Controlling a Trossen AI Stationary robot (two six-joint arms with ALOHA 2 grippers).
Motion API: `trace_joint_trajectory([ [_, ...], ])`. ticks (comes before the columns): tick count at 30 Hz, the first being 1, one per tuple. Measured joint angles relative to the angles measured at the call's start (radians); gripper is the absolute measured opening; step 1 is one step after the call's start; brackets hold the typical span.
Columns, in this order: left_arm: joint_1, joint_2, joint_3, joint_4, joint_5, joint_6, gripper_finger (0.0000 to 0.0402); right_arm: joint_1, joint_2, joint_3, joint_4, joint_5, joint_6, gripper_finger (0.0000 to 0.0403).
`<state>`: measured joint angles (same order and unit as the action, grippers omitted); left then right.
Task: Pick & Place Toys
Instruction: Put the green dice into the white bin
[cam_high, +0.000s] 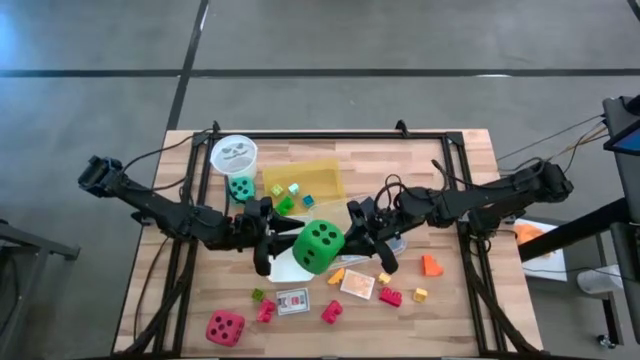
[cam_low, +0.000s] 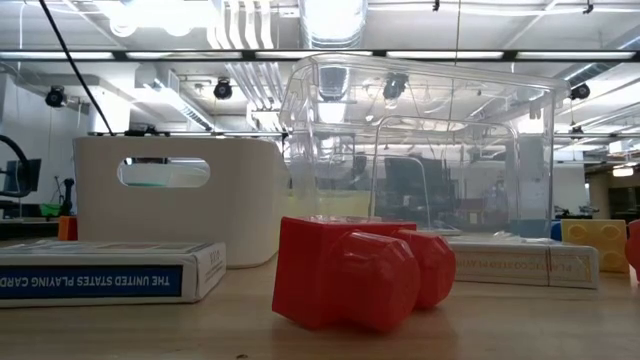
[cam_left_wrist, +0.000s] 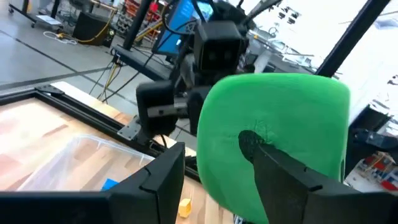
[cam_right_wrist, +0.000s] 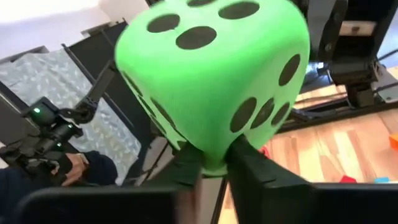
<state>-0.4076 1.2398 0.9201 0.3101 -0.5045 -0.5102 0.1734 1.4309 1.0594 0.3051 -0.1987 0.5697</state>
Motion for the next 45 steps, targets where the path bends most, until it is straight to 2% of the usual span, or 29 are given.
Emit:
trace_joint_trajectory([
  [11, 0.003, 0.004, 0.0, -0.093, -0.105, -0.048, 0.0187, 0.005, 0.004, -0.021, -0.002, 0.067, 0.007, 0.0018],
  [21, 0.002, 0.006, -0.003, -0.21, -0.102, -0.072, 0.0187, 0.004, 0.003, -0.064, -0.007, 0.109, 0.032, 0.0017],
  [35, -0.005, 0.009, -0.012, -0.397, -0.087, -0.175, 0.0187, 0.003, 0.104, -0.065, -0.003, 0.119, 0.011, 0.0017],
  [45, -0.033, 0.014, -0.013, -0.488, -0.089, -0.191, 0.0187, 0.003, 0.137, -0.056, -0.019, 0.119, 0.011, 0.0017],
])
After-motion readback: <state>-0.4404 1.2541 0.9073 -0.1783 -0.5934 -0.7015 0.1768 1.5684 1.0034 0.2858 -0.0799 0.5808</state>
